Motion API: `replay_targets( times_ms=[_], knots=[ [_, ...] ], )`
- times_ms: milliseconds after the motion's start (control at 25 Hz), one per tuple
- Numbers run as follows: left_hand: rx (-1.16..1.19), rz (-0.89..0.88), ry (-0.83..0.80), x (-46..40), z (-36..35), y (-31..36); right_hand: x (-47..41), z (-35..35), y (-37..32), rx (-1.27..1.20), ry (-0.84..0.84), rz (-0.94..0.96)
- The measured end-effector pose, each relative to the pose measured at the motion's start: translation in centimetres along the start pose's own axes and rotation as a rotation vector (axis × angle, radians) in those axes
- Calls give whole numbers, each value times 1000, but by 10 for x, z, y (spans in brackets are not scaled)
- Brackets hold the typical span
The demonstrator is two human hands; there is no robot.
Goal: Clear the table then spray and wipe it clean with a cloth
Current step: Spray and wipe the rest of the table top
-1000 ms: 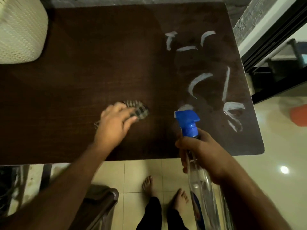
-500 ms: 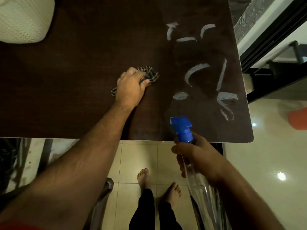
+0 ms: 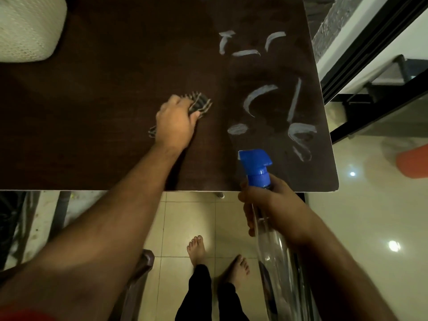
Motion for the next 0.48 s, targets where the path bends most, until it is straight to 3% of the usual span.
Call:
replay_targets(
  times_ms=[120,240,320,480],
  knots=[
    [18,-182,-178,58,-35,56,0,2,-6,-38,-7,26],
    [74,-260,-338,152,-17,40,4,8,-4,-43,2,44],
    [17,-187,-287,155,14,-3,5,14,2,-31,18,32],
    [-86,4,-54,58,33,-41,4,21,4,-32,40,23]
  ],
)
Point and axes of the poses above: each hand's wrist, its own x-axis away from the middle knuckle, its own z-axis out of the back of the hand, y = z × x, the point moved 7 cm from there along -x, towards the middle knuckle, and after that the axes turned 14 degrees about x, right-handed, at the moved point
